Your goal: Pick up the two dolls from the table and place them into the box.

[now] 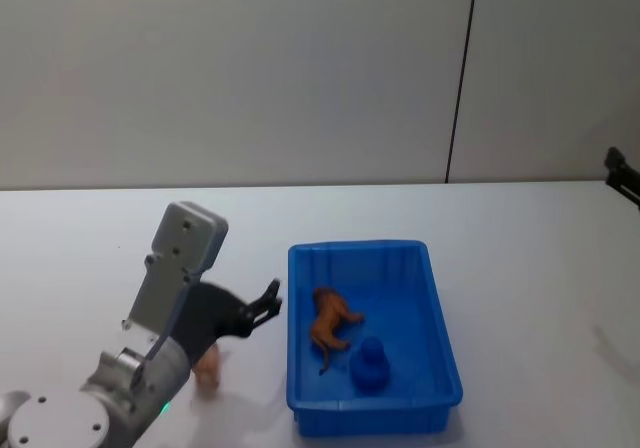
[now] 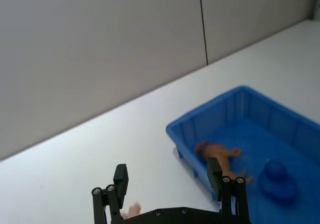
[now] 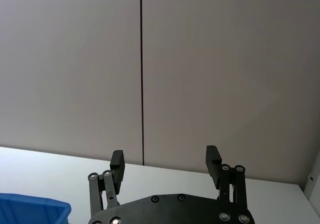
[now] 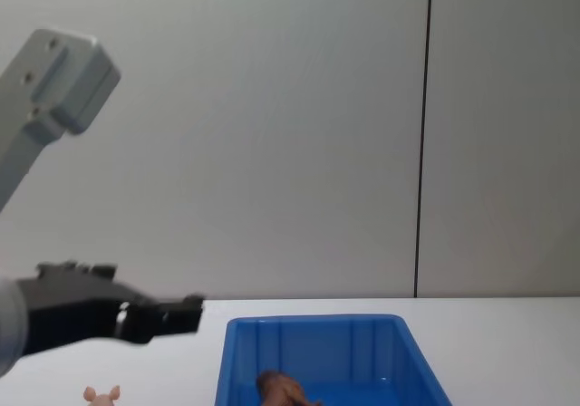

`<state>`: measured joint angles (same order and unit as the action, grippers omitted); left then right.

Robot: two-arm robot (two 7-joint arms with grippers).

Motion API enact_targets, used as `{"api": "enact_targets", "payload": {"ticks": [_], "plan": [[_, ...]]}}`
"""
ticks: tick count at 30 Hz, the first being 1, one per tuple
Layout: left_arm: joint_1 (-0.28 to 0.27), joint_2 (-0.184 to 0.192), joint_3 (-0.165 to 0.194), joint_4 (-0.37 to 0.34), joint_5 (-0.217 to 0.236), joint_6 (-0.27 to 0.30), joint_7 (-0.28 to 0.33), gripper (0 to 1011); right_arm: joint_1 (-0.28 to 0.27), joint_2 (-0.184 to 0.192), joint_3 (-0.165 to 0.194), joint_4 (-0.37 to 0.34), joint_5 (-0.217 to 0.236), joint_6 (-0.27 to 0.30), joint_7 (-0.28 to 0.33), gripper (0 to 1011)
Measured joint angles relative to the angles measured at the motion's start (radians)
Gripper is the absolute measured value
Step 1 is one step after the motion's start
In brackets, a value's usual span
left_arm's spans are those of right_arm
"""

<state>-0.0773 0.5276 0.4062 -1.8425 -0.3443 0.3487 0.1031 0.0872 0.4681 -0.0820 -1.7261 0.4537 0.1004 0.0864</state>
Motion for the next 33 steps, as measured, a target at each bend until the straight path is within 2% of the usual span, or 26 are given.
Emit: {"api": "enact_targets", "payload": {"ticks": [1,4,8,17,23,33], "plan": [[0.013,0.010,-0.004,-0.014,-0.015,0.029,0.018,1001,-0.001,0.000,0.000,0.000,0.000,-0.001,-0.001,1001],[0.030,0.021,-0.008,-0.028,-0.030,0.058,0.038,1001,-0.003,0.001,0.002,-0.003,0.001,-0.003,-0.005,1001],[0.065,0.040,-0.019,-0.054,-0.069,0.131,0.092,1001,-0.006,0.003,0.003,-0.005,0.001,-0.005,-0.009,1001],[0.102,0.041,-0.035,-0.062,-0.138,0.242,0.177,1001,-0.009,0.004,0.004,-0.007,0.002,-0.008,-0.014,1001],[0.098,0.020,-0.040,-0.038,-0.161,0.284,0.195,1001,-0.010,0.004,0.005,-0.008,0.003,-0.009,-0.016,1001],[0.073,-0.021,-0.044,0.010,-0.175,0.304,0.194,1001,-0.011,0.005,0.006,-0.009,0.003,-0.010,-0.018,1001]]}}
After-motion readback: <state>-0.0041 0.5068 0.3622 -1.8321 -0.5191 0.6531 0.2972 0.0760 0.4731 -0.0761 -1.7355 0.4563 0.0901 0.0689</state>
